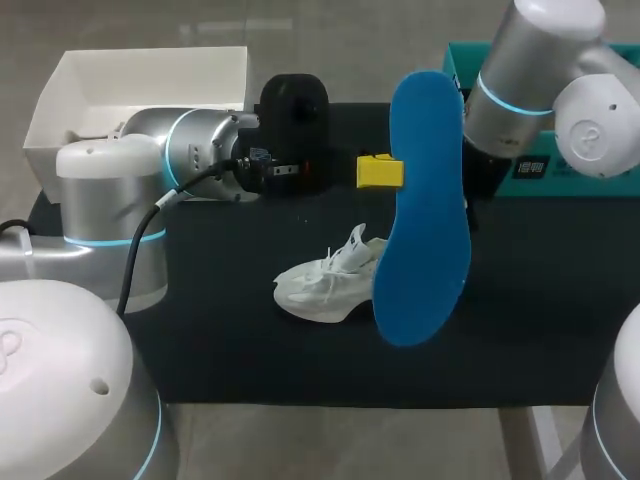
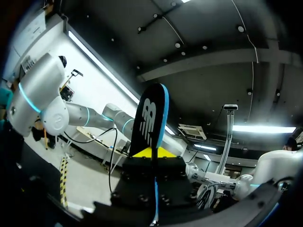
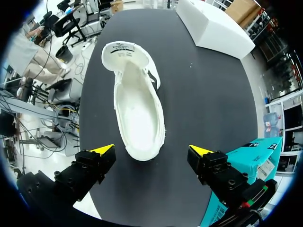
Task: Take the shoe out of the shoebox, open the shoe tongue, remove and reinsert the insole, then place the shoe into the shoebox
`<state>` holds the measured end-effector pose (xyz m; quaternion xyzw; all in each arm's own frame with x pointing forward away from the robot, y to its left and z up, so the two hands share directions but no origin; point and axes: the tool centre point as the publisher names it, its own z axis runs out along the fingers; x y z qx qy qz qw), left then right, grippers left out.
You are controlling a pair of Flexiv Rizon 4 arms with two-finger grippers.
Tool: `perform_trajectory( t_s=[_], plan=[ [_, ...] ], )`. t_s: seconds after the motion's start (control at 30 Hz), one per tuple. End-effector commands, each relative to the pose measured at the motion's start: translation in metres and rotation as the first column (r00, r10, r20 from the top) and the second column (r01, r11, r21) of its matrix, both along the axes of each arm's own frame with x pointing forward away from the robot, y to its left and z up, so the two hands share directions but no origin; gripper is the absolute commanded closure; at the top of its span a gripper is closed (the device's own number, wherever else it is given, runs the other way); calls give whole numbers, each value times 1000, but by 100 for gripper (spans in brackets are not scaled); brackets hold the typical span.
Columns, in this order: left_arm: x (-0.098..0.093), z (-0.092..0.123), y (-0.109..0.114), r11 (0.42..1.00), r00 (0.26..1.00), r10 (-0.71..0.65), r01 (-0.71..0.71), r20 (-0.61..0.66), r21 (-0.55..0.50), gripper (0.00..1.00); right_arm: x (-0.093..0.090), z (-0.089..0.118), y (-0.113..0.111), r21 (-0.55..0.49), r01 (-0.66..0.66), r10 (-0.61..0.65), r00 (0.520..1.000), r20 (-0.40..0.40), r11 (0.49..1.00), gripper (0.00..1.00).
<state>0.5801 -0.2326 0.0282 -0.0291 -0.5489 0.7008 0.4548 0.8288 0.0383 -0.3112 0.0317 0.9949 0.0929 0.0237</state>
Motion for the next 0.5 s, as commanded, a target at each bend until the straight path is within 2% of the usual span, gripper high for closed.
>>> perform_trajectory(
  t_s=[0.03, 0.27, 0.5],
  plan=[
    [0, -1, -1, 1000, 1000, -1, 1, -1, -3, 100, 3, -2, 13, -22, -11, 11, 1000, 14, 1000, 0],
    [0, -1, -1, 1000, 1000, -1, 1, -1, -3, 100, 13, -17, 44, -49, -40, 41, 999, 19, 998, 0],
    [0, -1, -1, 1000, 1000, -1, 1, -1, -3, 100, 26, -36, 62, -58, -65, 66, 998, 5, 996, 0]
  ],
)
